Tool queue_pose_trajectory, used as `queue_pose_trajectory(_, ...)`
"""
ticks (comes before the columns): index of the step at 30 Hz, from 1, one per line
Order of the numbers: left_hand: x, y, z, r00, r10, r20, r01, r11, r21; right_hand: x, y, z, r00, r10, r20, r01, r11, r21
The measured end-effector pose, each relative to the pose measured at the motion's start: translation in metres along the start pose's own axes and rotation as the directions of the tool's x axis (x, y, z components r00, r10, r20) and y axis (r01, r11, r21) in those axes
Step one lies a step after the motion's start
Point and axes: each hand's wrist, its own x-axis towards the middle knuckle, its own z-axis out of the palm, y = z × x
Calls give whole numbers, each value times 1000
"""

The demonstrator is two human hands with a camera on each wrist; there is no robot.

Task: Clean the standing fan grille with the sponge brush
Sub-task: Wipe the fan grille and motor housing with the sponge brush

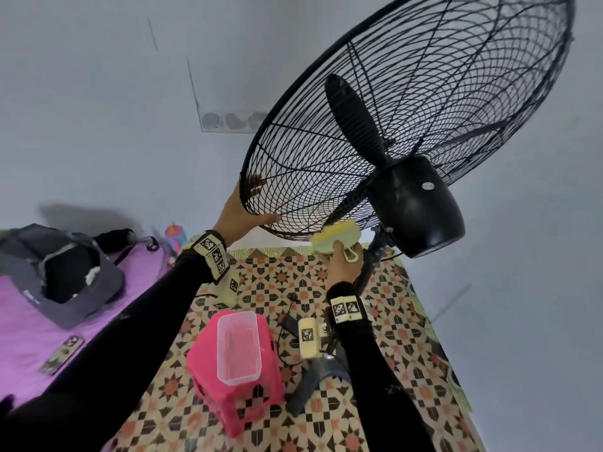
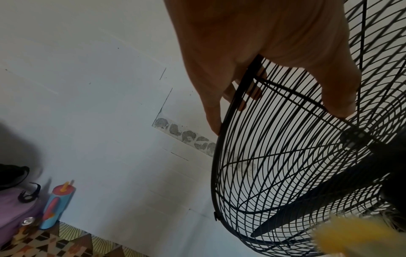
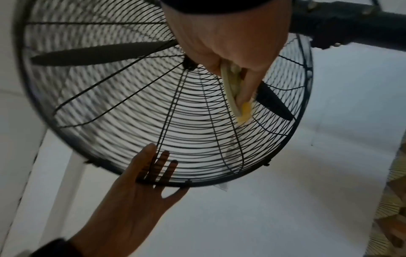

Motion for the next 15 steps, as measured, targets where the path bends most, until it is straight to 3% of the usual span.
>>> queue_pose_trajectory(3, -1, 0, 2, 1000, 13, -6, -13, 1000, 0, -2, -5, 19, 997, 3, -71, 6, 992, 127)
queue_pose_trajectory(6, 1, 0, 2, 1000, 9, -12, -9, 1000, 8, -15, 0, 35, 1000, -18, -5, 19, 983, 184)
queue_pose_trajectory(10, 3, -1, 2, 1000, -5, -18, 5, 1000, 19, -16, -2, 16, 993, 71, 99, -96, 955, 282)
queue_pose_trajectory(13, 3, 0, 3, 1000, -4, -9, 4, 1000, 12, 0, -9, 6, 998, 64, 3, -61, 941, 333)
queue_pose_trajectory(15, 3, 2, 3, 1000, -16, -6, 16, 1000, 1, 3, -9, 5, 998, -20, -61, 37, 956, 292)
